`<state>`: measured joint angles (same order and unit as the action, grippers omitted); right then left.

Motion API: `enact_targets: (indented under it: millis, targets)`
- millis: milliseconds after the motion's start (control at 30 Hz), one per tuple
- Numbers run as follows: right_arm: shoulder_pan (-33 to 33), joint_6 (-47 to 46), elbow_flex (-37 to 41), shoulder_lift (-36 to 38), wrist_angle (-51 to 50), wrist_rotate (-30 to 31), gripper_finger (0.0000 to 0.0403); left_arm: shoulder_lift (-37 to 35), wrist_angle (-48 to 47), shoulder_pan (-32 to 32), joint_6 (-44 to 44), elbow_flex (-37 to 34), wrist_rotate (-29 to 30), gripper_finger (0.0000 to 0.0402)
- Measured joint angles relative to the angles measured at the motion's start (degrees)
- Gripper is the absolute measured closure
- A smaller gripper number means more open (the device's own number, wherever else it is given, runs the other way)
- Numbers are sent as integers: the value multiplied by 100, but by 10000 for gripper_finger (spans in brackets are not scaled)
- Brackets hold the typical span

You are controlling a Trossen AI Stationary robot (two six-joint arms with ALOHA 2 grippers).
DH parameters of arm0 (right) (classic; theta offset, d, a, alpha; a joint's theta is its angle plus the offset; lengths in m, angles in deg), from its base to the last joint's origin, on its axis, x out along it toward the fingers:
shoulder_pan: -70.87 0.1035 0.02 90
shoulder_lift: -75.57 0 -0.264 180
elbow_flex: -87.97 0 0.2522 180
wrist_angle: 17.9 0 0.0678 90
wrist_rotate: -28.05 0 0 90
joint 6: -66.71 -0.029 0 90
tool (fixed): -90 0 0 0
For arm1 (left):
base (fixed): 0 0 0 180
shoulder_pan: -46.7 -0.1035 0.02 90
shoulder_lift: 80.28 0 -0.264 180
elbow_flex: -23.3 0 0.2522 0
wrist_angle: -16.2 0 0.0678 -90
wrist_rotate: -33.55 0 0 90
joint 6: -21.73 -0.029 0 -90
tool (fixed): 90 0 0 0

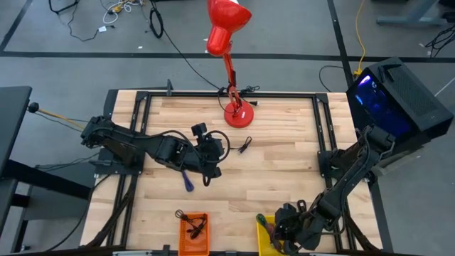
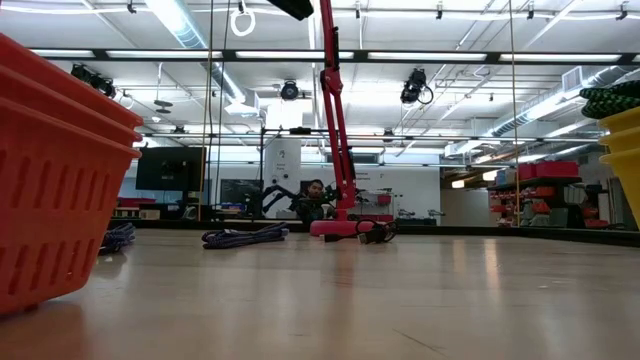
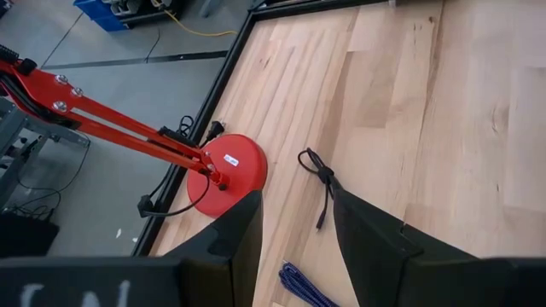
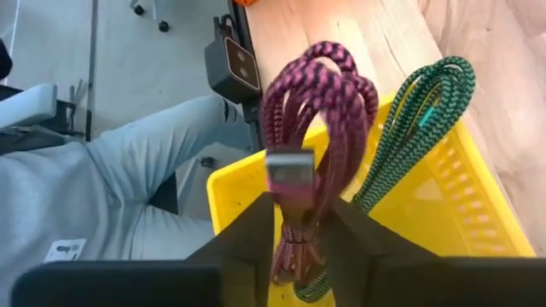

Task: Pick & Place USB Port
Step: Put the pink charger cable into the yellow bin, then put the black charger cable into the orange bin

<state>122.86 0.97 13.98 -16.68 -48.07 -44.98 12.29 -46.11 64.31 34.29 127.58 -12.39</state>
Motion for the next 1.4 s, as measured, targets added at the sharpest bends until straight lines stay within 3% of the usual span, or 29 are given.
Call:
enact_targets:
  millis: [233,600,733,833,967,1100,1400]
  targets:
    - [-2,28,0,0,-194,11,284,0,-17,0,-5,0,2,250]
    - [-4,-58,0,4,-1404,532,298,0,-24,-2,-9,0,2,250]
    - [43,-933,4,65,-2830,572,302,0,-52,-2,17,0,0,250]
    - [141,-1303,4,236,-3363,765,303,0,-114,-2,33,0,0,250]
    - [316,-1673,4,500,-3761,704,303,0,-177,-2,68,0,-78,250]
    - [624,-2488,4,551,-4202,252,303,0,-306,-2,178,0,-79,250]
    - [1257,-3900,55,513,-4110,-357,303,0,-390,-2,188,0,-80,250]
